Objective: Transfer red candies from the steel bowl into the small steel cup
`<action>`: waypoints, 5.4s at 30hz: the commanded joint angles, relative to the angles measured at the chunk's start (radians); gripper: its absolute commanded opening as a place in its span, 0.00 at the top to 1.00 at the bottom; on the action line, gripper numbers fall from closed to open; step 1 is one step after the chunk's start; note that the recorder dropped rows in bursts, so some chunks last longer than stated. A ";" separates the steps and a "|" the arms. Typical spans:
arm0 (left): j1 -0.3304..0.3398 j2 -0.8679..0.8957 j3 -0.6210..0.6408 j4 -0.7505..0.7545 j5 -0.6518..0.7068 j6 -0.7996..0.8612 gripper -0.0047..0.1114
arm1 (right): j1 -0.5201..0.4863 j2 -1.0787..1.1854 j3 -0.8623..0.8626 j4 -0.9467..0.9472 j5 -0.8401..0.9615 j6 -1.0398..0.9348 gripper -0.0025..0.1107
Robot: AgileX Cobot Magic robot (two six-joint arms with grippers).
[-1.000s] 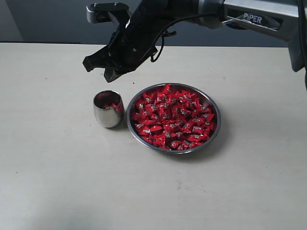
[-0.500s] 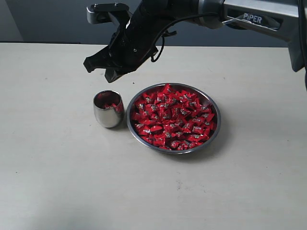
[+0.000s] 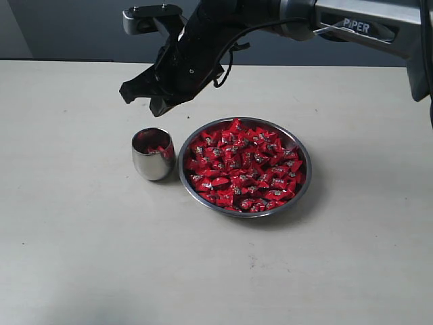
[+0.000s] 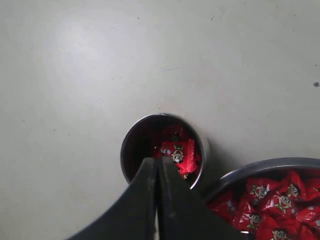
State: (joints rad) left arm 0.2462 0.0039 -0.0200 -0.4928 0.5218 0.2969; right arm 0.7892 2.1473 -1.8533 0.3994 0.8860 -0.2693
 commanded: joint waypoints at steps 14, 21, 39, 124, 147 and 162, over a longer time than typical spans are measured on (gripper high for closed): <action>0.002 -0.004 0.002 0.000 -0.003 -0.002 0.96 | -0.001 -0.010 -0.007 -0.033 -0.003 -0.004 0.99; 0.002 -0.004 0.002 0.000 -0.003 -0.002 0.96 | -0.001 -0.010 -0.007 -0.033 -0.003 -0.004 0.99; 0.002 -0.004 0.002 0.000 -0.007 -0.002 0.96 | -0.001 -0.010 -0.007 -0.035 -0.009 -0.004 0.99; 0.002 -0.004 0.002 0.000 -0.002 -0.002 0.96 | -0.003 -0.008 -0.005 -0.079 -0.021 0.001 0.99; 0.002 -0.004 0.002 0.000 -0.007 -0.002 0.96 | -0.156 -0.132 0.347 0.000 0.013 -0.074 0.97; 0.002 -0.004 0.002 0.000 -0.007 -0.002 0.96 | -0.156 0.002 0.289 0.057 -0.090 -0.078 0.56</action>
State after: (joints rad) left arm 0.2462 0.0039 -0.0200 -0.4928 0.5218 0.2969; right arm 0.6375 2.1255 -1.5342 0.4452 0.8151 -0.3398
